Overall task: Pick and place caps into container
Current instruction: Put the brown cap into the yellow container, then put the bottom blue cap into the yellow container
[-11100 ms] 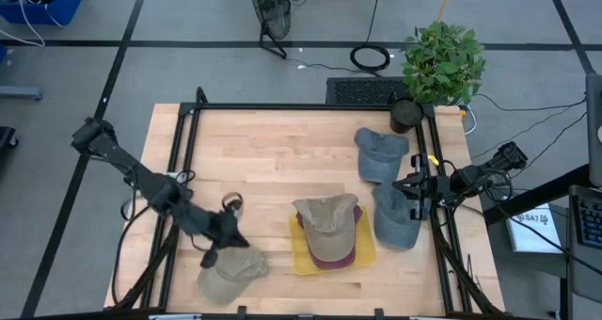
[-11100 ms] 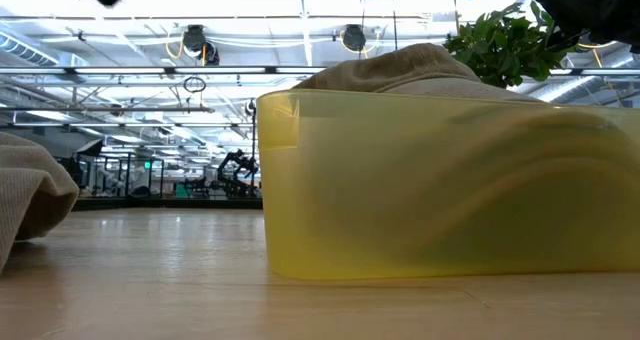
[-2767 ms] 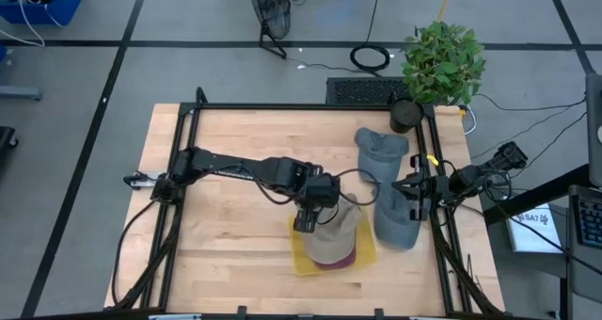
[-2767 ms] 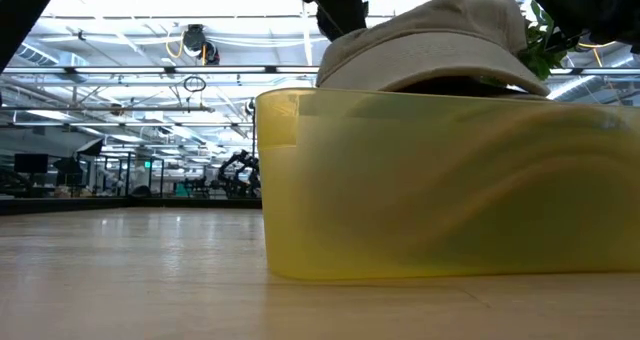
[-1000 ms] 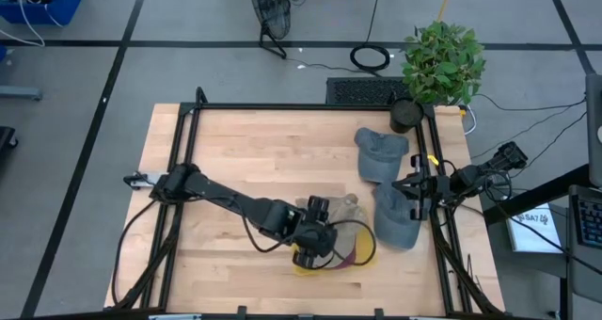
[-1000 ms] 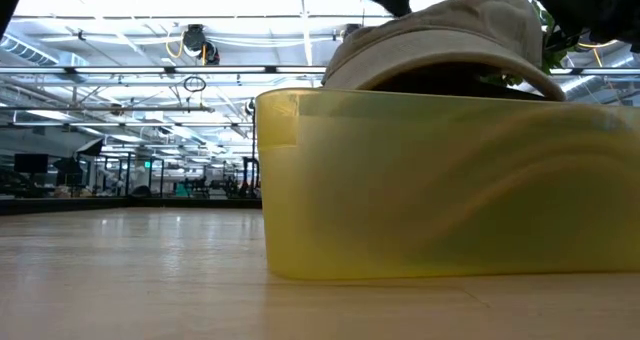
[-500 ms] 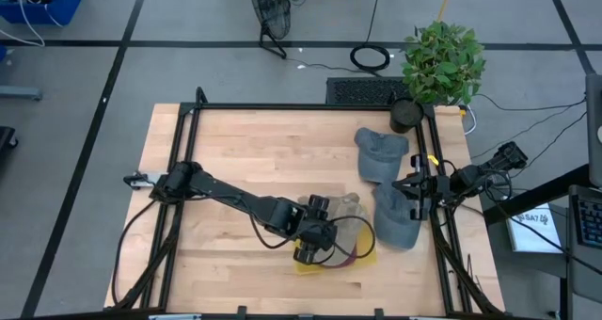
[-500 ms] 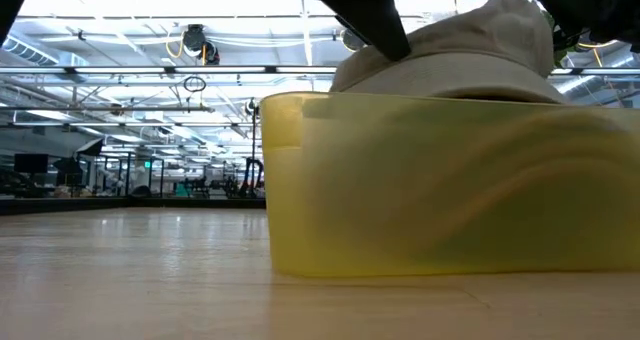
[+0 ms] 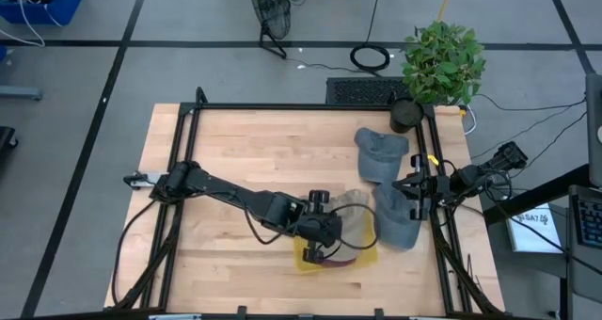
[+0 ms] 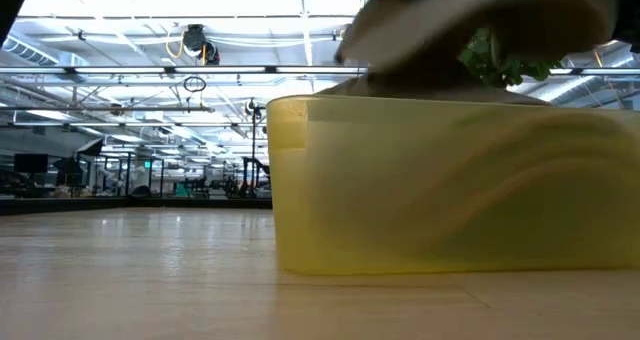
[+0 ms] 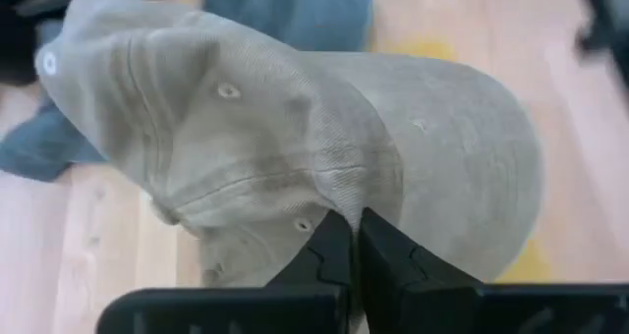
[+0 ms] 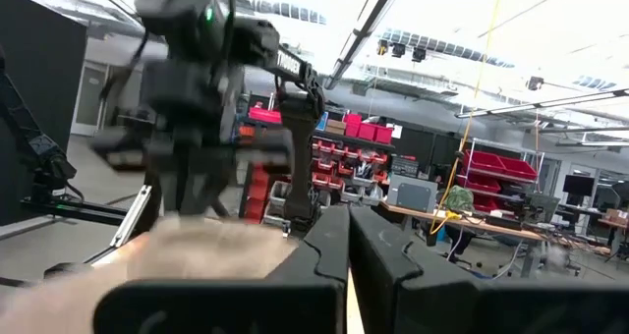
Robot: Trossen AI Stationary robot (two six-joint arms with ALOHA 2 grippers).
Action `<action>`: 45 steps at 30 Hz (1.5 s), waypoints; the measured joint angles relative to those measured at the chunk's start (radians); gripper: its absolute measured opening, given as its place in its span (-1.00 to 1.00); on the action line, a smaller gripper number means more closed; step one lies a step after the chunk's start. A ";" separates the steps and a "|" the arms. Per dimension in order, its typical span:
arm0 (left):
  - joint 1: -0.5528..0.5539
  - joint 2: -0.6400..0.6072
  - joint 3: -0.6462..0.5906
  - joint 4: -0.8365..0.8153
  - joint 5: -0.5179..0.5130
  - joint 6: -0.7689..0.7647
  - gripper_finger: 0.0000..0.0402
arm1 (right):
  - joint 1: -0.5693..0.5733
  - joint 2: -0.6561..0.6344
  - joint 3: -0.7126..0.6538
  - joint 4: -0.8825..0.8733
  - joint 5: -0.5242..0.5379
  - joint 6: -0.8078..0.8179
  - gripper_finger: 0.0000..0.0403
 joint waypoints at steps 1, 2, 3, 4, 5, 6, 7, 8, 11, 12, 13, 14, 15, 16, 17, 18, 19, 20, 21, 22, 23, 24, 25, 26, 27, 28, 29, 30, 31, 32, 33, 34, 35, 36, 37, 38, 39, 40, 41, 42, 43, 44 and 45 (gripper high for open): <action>-0.002 -0.001 0.018 -0.001 -0.007 -0.033 -0.96 | 0.000 0.000 0.000 0.000 0.000 0.000 -1.00; -0.002 -0.002 0.031 -0.007 -0.006 -0.060 -0.96 | 0.000 0.000 0.000 0.000 0.000 0.000 -1.00; -0.002 -0.002 0.039 -0.019 0.000 -0.078 -0.96 | 0.000 0.000 0.000 -0.001 0.000 0.000 -1.00; -0.002 -0.002 0.043 -0.035 0.011 -0.086 -0.95 | 0.000 0.000 0.000 -0.001 0.000 0.000 -1.00; -0.002 -0.001 0.043 -0.052 0.014 -0.095 -0.96 | 0.000 0.000 0.000 -0.001 0.000 0.000 -1.00; -0.002 -0.001 0.043 -0.069 0.013 -0.108 -0.97 | 0.000 0.000 0.000 -0.001 0.000 0.000 -1.00; -0.002 -0.001 0.043 -0.083 0.013 -0.121 -0.97 | 0.000 0.000 0.000 -0.001 0.000 0.000 -1.00; -0.001 -0.001 0.042 -0.093 0.013 -0.129 -0.97 | 0.000 0.000 0.000 -0.001 0.000 0.000 -1.00; -0.001 -0.002 0.005 -0.074 0.013 -0.126 -0.95 | 0.000 0.000 0.000 -0.001 0.000 0.000 -1.00; -0.001 -0.001 -0.010 -0.069 0.015 -0.124 -0.96 | 0.000 0.000 0.000 -0.001 0.000 0.000 -1.00; -0.001 0.000 -0.026 -0.062 0.021 -0.121 -0.97 | 0.000 0.000 0.000 -0.001 0.000 0.000 -1.00; 0.000 0.000 -0.041 -0.051 0.026 -0.121 -0.97 | 0.000 0.000 0.000 -0.001 0.000 0.000 -1.00; 0.000 0.000 -0.058 -0.035 0.032 -0.120 -0.97 | 0.000 0.000 0.000 -0.001 0.000 0.000 -1.00; 0.001 0.000 -0.077 -0.016 0.040 -0.120 -0.97 | 0.000 0.000 0.000 -0.001 0.000 0.000 -1.00; 0.002 -0.001 -0.099 0.005 0.050 -0.120 -0.96 | 0.000 0.000 0.000 0.000 0.000 0.000 -1.00; 0.004 -0.001 -0.121 0.022 0.057 -0.120 -0.95 | 0.000 0.000 0.000 0.000 0.000 0.000 -1.00; 0.006 0.000 -0.137 0.030 0.064 -0.120 -0.95 | 0.000 0.000 0.000 -0.001 0.000 0.000 -1.00; 0.009 0.000 -0.151 0.038 0.071 -0.116 -0.95 | 0.000 0.000 0.000 0.000 0.000 0.000 -1.00; 0.011 -0.001 -0.161 0.050 0.075 -0.110 -0.96 | 0.000 0.000 0.000 0.000 0.000 0.000 -1.00; 0.014 -0.002 -0.167 0.056 0.075 -0.106 -0.97 | 0.000 0.000 0.000 0.000 0.000 0.000 -1.00; 0.015 -0.002 -0.170 0.057 0.074 -0.105 -0.97 | 0.000 0.000 0.000 0.000 0.000 0.000 -1.00; 0.016 -0.002 -0.170 0.058 0.075 -0.106 -0.97 | 0.000 0.000 0.000 0.000 0.000 0.000 -1.00; 0.018 -0.002 -0.170 0.061 0.081 -0.108 -0.94 | 0.000 0.000 0.000 0.000 0.000 0.000 -1.00; 0.022 -0.002 -0.170 0.064 0.089 -0.109 -0.89 | 0.000 0.000 0.000 0.000 0.000 0.000 -1.00; 0.024 -0.002 -0.170 0.066 0.099 -0.106 -0.83 | 0.000 0.000 0.000 0.000 0.000 0.000 -1.00; 0.026 -0.002 -0.165 0.065 0.109 -0.100 -0.76 | 0.000 0.000 0.000 0.000 0.000 0.000 -1.00; 0.026 -0.002 -0.159 0.064 0.117 -0.095 -0.69 | 0.000 0.000 0.000 -0.001 0.000 0.000 -1.00; 0.026 -0.002 -0.152 0.063 0.122 -0.092 -0.61 | 0.000 0.000 0.000 -0.001 0.000 0.000 -1.00; 0.026 -0.002 -0.144 0.063 0.123 -0.091 -0.54 | 0.000 0.000 0.000 -0.001 0.000 0.000 -1.00; 0.026 -0.002 -0.135 0.062 0.123 -0.090 -0.47 | 0.000 0.000 0.000 -0.002 0.000 0.000 -1.00; 0.026 -0.002 -0.126 0.059 0.123 -0.090 -0.40 | 0.000 0.000 0.000 -0.002 0.000 0.000 -1.00; 0.025 -0.001 -0.113 0.053 0.123 -0.090 -0.34 | 0.000 0.000 0.000 -0.004 0.000 0.000 -1.00; 0.025 -0.001 -0.100 0.047 0.123 -0.090 -0.29 | 0.000 0.000 0.000 -0.004 0.000 0.000 -1.00; 0.025 -0.001 -0.085 0.042 0.123 -0.090 -0.24 | 0.000 0.000 0.000 -0.004 0.000 0.000 -1.00; 0.025 -0.001 -0.068 0.034 0.123 -0.090 -0.20 | 0.000 0.000 0.000 -0.004 0.000 0.000 -1.00; 0.025 -0.001 -0.049 0.018 0.123 -0.090 -0.16 | 0.000 0.000 0.000 -0.004 0.000 0.000 -1.00; 0.025 -0.001 -0.029 -0.002 0.123 -0.090 -0.13 | 0.000 0.000 0.000 -0.004 0.000 0.000 -1.00; 0.025 -0.001 -0.012 -0.020 0.123 -0.090 -0.10 | 0.000 0.000 0.000 -0.004 0.000 0.000 -1.00; 0.025 -0.001 0.008 -0.045 0.123 -0.089 -0.09 | 0.000 0.000 0.000 -0.004 0.000 0.000 -1.00; 0.025 -0.001 0.032 -0.084 0.120 -0.083 -0.08 | 0.000 0.000 0.000 -0.004 0.000 0.000 -1.00; 0.025 0.000 0.060 -0.132 0.109 -0.071 -0.07 | 0.000 0.000 0.000 -0.004 0.000 0.000 -1.00; 0.025 -0.006 0.087 -0.183 0.082 -0.056 -0.07 | 0.000 0.000 0.000 -0.004 0.000 0.000 -1.00; 0.023 -0.020 0.109 -0.228 0.043 -0.048 -0.09 | 0.000 0.000 0.000 -0.004 0.000 0.000 -1.00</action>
